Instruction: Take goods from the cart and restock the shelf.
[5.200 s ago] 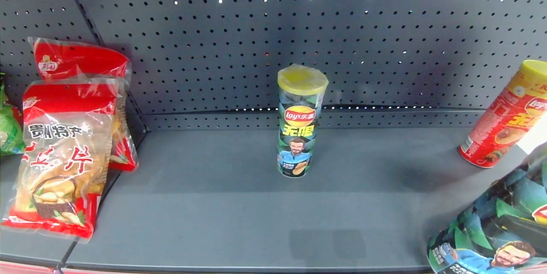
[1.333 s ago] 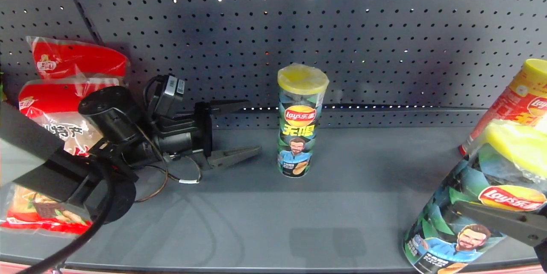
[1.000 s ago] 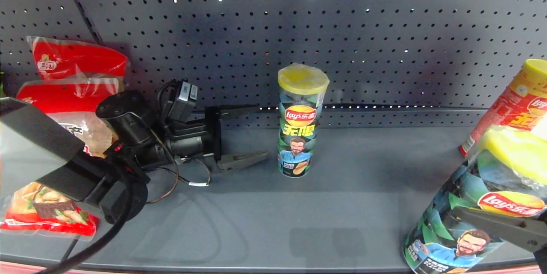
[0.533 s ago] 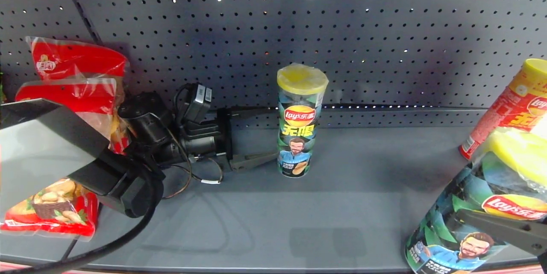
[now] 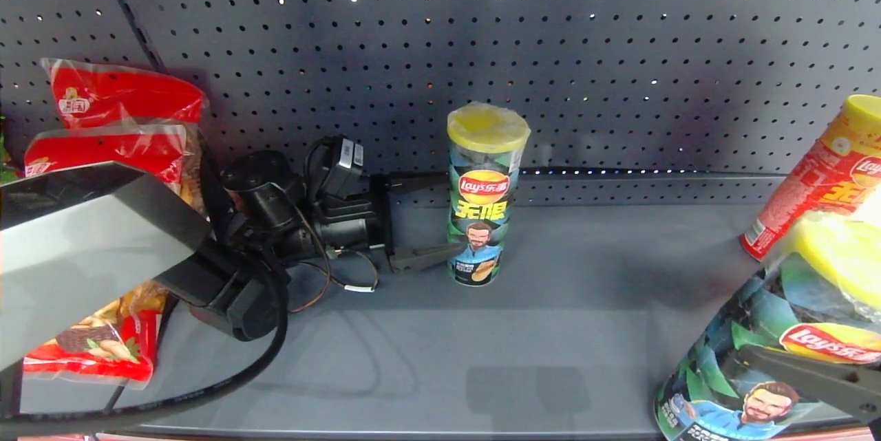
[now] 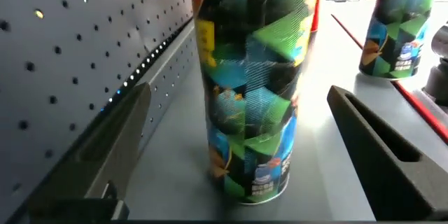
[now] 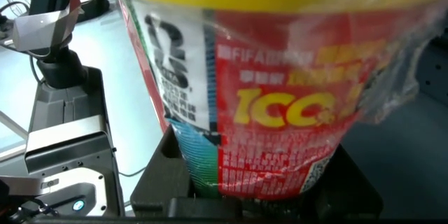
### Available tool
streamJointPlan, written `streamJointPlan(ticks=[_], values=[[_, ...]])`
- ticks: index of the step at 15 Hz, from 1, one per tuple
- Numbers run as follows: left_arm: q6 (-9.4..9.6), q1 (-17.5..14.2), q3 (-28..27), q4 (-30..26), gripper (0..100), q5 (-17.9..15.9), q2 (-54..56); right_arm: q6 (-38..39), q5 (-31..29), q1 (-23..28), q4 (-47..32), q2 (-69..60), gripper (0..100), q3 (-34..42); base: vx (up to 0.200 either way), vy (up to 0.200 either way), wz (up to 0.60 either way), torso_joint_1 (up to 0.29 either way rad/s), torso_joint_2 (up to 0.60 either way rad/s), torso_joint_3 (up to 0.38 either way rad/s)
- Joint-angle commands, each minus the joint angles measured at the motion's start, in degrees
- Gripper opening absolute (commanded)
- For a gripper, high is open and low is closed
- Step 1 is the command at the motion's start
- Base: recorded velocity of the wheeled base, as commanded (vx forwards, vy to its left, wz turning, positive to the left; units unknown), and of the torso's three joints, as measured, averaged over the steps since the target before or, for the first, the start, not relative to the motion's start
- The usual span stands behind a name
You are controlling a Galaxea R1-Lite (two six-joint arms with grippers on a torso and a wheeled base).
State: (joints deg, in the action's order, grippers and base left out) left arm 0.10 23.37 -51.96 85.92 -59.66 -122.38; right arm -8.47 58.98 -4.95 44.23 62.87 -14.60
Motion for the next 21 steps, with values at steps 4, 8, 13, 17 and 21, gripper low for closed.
streamJointPlan(ticks=[4, 8, 13, 17, 21], values=[[-0.10, 2.56, -1.74, -0.05, 100, 0.07, -1.37, 0.03, 0.00, 0.03, -0.19, 0.06, 0, 0.01, 0.000, 0.000, 0.00, 0.000, 0.00, 0.000], [-0.45, 3.79, -2.01, -0.05, 100, 0.07, -1.46, 0.03, 0.00, 0.03, -0.19, -0.11, 0, 0.19, 0.000, 0.000, 0.00, 0.000, 0.00, 0.000], [-0.89, 3.79, -6.05, -0.23, 100, 0.16, -4.36, -1.37, 0.00, 0.03, -0.19, -1.08, 0, 2.12, 0.000, 0.000, 0.00, 0.000, 0.00, 0.000], [-1.68, 3.96, -7.19, -0.05, 100, 0.07, -5.50, -1.37, 0.00, 0.12, -0.19, -1.08, 0, 1.77, 0.000, 0.000, 0.00, 0.000, 0.00, 0.000], [-1.68, 4.23, -7.46, -0.05, 0, 0.07, -5.59, -1.37, 0.00, 0.12, -0.19, -0.73, 0, 1.77, 0.000, 0.000, 0.00, 0.000, 0.00, 0.000]])
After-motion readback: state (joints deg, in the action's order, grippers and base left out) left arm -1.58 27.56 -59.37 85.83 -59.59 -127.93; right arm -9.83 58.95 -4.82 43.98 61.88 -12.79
